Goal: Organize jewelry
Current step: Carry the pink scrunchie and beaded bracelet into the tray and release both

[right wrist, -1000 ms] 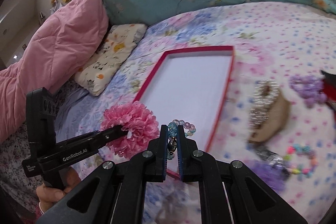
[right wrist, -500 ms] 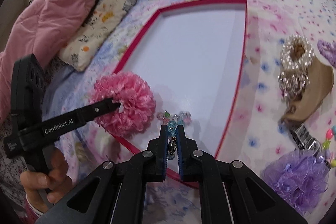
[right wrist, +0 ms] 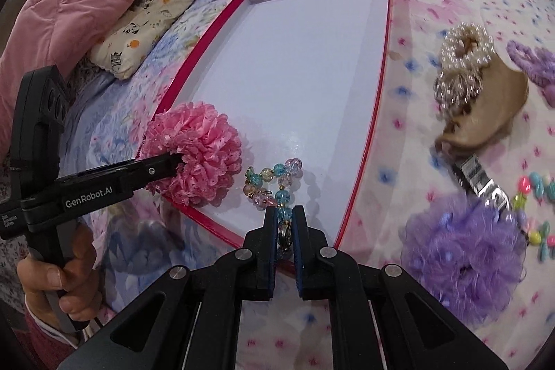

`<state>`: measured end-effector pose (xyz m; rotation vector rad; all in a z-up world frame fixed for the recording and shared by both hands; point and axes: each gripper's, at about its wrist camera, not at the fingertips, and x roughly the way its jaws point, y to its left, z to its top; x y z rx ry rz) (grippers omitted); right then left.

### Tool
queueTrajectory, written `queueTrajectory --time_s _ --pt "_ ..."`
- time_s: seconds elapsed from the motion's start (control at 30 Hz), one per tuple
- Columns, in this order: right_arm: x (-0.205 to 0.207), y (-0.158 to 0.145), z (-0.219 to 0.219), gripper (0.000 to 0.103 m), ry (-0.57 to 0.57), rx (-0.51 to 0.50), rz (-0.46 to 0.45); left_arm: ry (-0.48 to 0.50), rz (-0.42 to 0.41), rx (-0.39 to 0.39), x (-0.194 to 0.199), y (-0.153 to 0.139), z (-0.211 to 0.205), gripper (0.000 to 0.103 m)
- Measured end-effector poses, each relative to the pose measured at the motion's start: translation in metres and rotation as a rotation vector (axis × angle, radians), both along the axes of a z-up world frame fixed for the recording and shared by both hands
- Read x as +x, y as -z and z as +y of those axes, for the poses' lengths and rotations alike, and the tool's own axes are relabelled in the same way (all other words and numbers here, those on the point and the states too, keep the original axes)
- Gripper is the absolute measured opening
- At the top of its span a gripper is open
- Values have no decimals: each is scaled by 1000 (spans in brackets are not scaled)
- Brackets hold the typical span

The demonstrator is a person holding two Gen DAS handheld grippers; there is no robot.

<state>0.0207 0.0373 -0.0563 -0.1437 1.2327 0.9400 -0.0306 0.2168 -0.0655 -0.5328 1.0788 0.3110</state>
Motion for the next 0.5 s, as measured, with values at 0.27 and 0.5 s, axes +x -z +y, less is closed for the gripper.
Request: queueTrajectory --time_s 0.27,0.5 --pt "-8 -11 3 29 -9 29 -28 -33 -3 23 -5 -8 3 57" --pt "-6 -21 -4 35 13 60 -48 -34 -25 47 -9 -19 -5 69"
